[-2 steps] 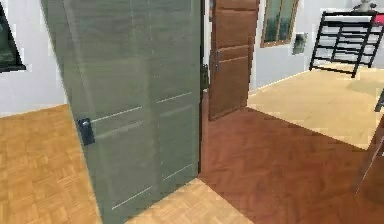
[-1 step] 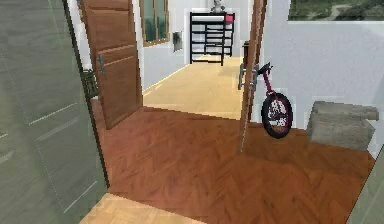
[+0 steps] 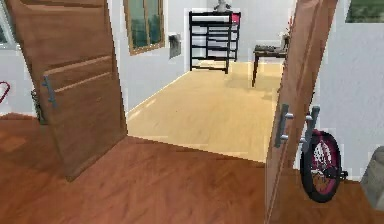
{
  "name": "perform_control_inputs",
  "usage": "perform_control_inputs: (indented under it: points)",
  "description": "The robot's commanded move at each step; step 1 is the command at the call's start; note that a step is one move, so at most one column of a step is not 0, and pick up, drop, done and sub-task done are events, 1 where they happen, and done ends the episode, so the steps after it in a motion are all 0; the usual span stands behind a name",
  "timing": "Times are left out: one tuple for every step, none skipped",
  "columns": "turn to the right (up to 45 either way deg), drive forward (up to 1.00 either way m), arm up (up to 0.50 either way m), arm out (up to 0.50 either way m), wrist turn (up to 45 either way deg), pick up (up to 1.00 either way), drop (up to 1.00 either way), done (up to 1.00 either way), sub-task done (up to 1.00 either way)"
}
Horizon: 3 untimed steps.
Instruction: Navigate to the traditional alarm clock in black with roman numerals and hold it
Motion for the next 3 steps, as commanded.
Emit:
perform_control_inputs:
  points:
    - [0.0,0.90,0.00,0.00,0.0,0.00,0.00,0.00,0.00]
    - [18.0,0.00,0.00,0.00,0.0,0.00,0.00,0.00,0.00]
    - [0.0,1.00,0.00,0.00,0.0,0.00,0.00,0.00,0.00]
